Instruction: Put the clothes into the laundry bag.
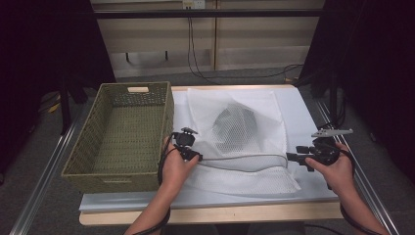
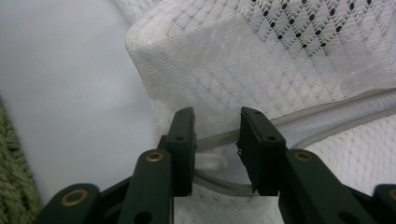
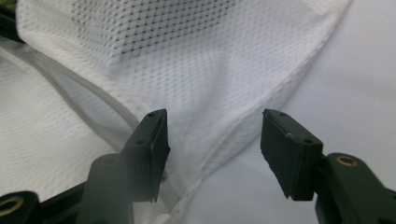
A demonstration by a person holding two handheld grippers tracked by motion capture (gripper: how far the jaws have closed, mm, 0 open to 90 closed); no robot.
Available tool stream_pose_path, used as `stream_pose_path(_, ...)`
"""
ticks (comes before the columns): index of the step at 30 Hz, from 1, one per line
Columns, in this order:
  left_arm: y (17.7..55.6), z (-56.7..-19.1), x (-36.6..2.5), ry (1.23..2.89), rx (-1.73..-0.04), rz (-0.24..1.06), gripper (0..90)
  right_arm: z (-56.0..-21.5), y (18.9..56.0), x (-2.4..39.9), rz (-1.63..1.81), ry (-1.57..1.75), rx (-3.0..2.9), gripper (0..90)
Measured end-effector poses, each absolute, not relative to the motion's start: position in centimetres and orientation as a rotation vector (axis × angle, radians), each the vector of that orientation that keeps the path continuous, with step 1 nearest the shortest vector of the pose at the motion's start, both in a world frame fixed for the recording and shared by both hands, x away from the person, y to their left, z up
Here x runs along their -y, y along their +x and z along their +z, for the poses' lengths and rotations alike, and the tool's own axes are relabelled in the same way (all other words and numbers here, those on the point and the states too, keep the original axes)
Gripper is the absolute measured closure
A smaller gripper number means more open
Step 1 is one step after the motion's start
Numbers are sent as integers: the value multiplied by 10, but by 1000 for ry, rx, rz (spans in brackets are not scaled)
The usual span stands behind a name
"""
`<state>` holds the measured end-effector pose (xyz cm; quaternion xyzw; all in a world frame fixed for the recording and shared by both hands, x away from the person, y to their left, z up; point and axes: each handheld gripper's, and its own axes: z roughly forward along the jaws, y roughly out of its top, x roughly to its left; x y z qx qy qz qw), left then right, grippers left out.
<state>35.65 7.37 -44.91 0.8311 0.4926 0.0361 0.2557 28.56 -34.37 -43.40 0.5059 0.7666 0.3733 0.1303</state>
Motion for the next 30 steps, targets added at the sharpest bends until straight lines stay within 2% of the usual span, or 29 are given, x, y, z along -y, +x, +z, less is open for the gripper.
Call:
stream_pose_path(3, 356, -449, -73, 2253, -1334, 71, 729, -439, 288, 347, 1059, 1488, -2212, 467)
stream_pose_path(8, 356, -449, -72, 2240, -1361, 46, 793, -452, 294, 344, 960, 1509, -2214, 480)
stream_pose_path(19, 356, -449, -72, 2247, -1341, 31, 756, -474, 299, 324, 822, 1458, -2240, 509)
stream_pose_path(25, 355, -449, -71, 2237, -1341, 38, 737, -474, 294, 313, 821, 1407, -2256, 810)
stream_pose_path(26, 355, -449, -70, 2237, -1343, 43, 737, -473, 295, 313, 828, 1403, -2269, 900)
stream_pose_path(30, 355, -448, -72, 2220, -1351, 23, 730, -473, 299, 317, 868, 1433, -2287, 900)
